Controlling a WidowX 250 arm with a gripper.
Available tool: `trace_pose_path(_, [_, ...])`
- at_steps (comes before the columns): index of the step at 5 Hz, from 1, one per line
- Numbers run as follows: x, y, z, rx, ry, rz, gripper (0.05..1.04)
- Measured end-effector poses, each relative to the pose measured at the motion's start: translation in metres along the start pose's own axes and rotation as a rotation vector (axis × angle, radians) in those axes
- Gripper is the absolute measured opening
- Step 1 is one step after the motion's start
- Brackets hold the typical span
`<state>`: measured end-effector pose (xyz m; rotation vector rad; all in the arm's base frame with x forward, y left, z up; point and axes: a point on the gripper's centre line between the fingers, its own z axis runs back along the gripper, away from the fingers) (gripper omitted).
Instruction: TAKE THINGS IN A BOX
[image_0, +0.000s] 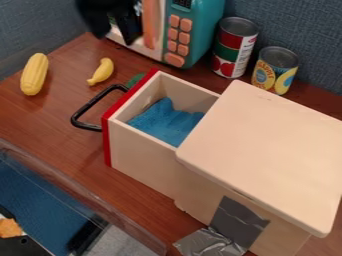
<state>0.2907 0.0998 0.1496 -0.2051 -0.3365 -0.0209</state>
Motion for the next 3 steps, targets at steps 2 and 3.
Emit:
trace_pose_path(2, [-0.035,0.01,0.055,0.062,0.061,0.122,0.999])
trace_pose_path(3, [-0.051,0.019,0.069,0.096,0.12,0.173,1.0])
